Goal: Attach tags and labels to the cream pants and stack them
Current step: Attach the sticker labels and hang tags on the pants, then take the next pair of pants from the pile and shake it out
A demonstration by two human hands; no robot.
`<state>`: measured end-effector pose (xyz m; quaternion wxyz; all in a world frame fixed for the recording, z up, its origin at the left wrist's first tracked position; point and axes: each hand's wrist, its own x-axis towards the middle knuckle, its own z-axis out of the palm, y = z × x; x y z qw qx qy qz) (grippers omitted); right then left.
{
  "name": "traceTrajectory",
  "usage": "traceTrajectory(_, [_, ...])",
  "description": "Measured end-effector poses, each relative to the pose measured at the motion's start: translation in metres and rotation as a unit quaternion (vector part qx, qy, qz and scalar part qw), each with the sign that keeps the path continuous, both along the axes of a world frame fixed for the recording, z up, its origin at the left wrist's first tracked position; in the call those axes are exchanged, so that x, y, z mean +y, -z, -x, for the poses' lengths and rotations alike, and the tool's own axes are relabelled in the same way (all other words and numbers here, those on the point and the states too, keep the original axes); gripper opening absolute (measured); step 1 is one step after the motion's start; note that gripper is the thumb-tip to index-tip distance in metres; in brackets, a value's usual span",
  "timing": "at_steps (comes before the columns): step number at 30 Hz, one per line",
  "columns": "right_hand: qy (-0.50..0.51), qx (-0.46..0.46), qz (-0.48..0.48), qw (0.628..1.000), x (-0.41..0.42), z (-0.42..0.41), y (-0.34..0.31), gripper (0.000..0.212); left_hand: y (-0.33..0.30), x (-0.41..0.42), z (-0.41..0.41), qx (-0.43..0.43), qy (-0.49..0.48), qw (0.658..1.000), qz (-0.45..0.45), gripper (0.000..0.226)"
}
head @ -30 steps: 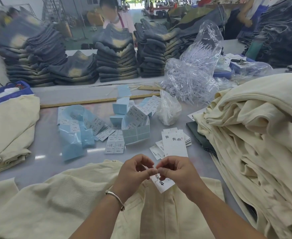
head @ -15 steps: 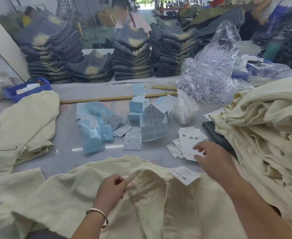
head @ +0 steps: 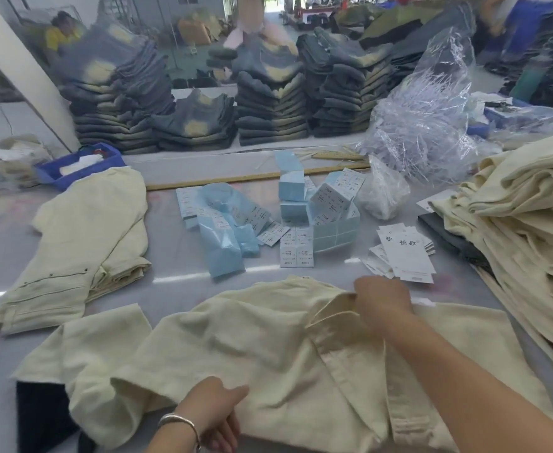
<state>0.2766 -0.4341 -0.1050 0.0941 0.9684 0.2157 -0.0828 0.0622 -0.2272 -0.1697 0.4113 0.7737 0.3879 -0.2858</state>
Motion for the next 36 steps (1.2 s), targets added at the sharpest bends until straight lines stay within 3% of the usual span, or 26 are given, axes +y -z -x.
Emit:
traceTrajectory(3, [0.041,-0.021,-0.143,0.989,0.011,-0.001,-0.033,0.017,0.000,0.002,0.003,0.005,0.011,1.000,0.020,0.065])
traceTrajectory(7, [0.052,-0.047,-0.394,0.917,0.019,0.004,-0.075,0.027,0.003,0.008,0.009,-0.011,0.098,0.990,-0.102,0.058])
traceTrajectory(11, [0.047,0.018,-0.604,0.795,0.041,0.018,-0.094,0.036,0.000,0.007,0.014,-0.020,0.051,0.995,0.086,0.075])
traceTrajectory(13, [0.035,0.030,-0.622,0.782,0.055,0.024,-0.097,0.039,-0.006,0.005,0.012,-0.131,-0.031,0.985,0.107,0.067])
traceTrajectory(15, [0.003,0.021,-0.616,0.788,0.063,0.027,-0.101,0.043,-0.014,0.002,0.008,-0.282,-0.090,0.951,0.087,0.054])
traceTrajectory(17, [-0.028,-0.002,-0.602,0.798,0.063,0.028,-0.107,0.043,-0.026,-0.002,0.002,-0.368,-0.070,0.912,0.166,0.050])
traceTrajectory(19, [-0.043,-0.026,-0.606,0.794,0.054,0.025,-0.112,0.043,-0.037,-0.009,-0.005,-0.401,-0.039,0.887,0.224,0.063])
traceTrajectory(21, [-0.038,-0.040,-0.628,0.776,0.039,0.019,-0.118,0.038,-0.039,-0.018,-0.014,-0.413,-0.017,0.883,0.223,0.066])
traceTrajectory(26, [0.028,-0.100,-0.630,0.769,-0.022,-0.006,-0.122,0.037,-0.038,-0.080,-0.048,-0.471,0.032,0.858,0.202,0.034])
traceTrajectory(29, [0.073,-0.119,-0.630,0.764,-0.070,-0.022,-0.121,0.031,-0.042,-0.119,-0.069,-0.538,0.162,0.817,0.132,0.070])
traceTrajectory(31, [0.126,-0.101,-0.627,0.762,-0.102,-0.030,-0.119,0.012,-0.032,-0.145,-0.084,-0.525,0.269,0.805,0.058,0.076])
traceTrajectory(34, [0.218,-0.082,-0.600,0.765,-0.143,-0.036,-0.110,0.029,-0.007,-0.178,-0.096,-0.379,0.430,0.813,-0.104,0.080])
traceTrajectory(36, [0.245,-0.089,-0.556,0.789,-0.160,-0.039,-0.099,0.029,0.009,-0.194,-0.100,-0.278,0.497,0.809,-0.145,0.085])
